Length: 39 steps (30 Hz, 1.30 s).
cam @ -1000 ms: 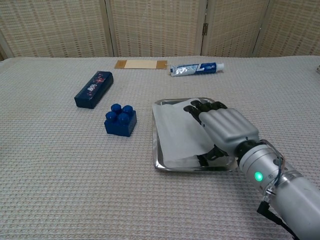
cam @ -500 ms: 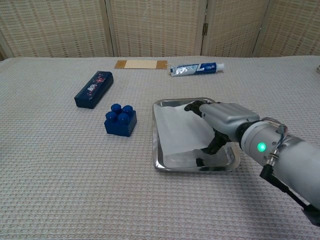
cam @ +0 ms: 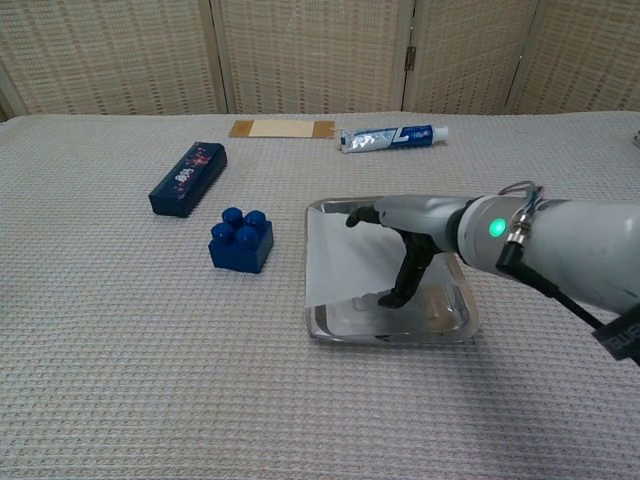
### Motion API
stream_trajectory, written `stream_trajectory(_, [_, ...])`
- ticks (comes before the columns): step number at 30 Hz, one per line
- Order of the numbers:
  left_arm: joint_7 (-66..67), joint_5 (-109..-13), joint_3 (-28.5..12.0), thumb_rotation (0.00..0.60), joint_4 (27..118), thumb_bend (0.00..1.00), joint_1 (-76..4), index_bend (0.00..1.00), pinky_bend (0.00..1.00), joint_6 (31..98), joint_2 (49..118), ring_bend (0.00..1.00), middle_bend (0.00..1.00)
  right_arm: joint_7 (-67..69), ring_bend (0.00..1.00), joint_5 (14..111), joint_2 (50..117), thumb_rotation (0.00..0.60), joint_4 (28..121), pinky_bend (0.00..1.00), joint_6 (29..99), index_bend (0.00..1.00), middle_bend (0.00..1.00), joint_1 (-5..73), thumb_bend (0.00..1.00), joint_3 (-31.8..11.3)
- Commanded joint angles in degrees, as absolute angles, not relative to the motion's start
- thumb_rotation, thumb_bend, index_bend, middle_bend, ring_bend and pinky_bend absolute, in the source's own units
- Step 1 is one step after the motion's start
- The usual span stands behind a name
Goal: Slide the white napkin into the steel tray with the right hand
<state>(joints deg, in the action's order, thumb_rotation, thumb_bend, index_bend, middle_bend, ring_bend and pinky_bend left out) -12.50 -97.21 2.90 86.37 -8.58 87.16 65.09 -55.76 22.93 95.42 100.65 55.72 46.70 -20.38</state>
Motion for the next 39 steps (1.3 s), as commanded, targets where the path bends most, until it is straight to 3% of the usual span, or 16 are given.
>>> stream_trajectory(1, [-12.35, -97.13, 2.87, 0.600, 86.34, 0.54, -8.60, 0.04, 0.00, 87.09, 65.18, 0.00, 0.00, -53.99, 0.00, 21.95, 93.48, 0.600, 102.05, 0.00, 55.54, 0.00, 0.00, 47.86, 0.31, -19.49])
stream_trajectory(9, [-11.83, -97.16, 2.80, 0.600, 86.13, 0.48, -8.68, 0.03, 0.00, 87.06, 65.50, 0.00, 0.00, -53.73, 0.00, 19.52, 92.26, 0.600, 100.21, 0.00, 57.46, 0.00, 0.00, 51.36, 0.31, -15.63])
stream_trajectory(14, [-13.13, -97.44, 2.21, 0.600, 85.15, 0.43, -8.52, 0.00, 0.00, 88.66, 65.89, 0.00, 0.00, -50.11, 0.00, 15.54, 91.36, 0.600, 99.79, 0.00, 52.46, 0.00, 0.00, 53.26, 0.27, -16.07])
stream_trajectory(26, [-12.56, -97.05, 2.12, 0.600, 84.53, 0.42, -8.55, 0.00, 0.00, 88.41, 66.36, 0.00, 0.00, -45.74, 0.00, 16.25, 82.89, 0.600, 105.42, 0.00, 53.34, 0.00, 0.00, 54.82, 0.27, -11.95])
stream_trajectory(39, [-12.44, -96.15, 1.96, 0.600, 84.53, 0.42, -8.79, 0.00, 0.00, 87.47, 66.39, 0.00, 0.00, -41.72, 0.00, 14.98, 85.39, 0.600, 102.02, 0.00, 51.74, 0.00, 0.00, 58.30, 0.27, -9.81])
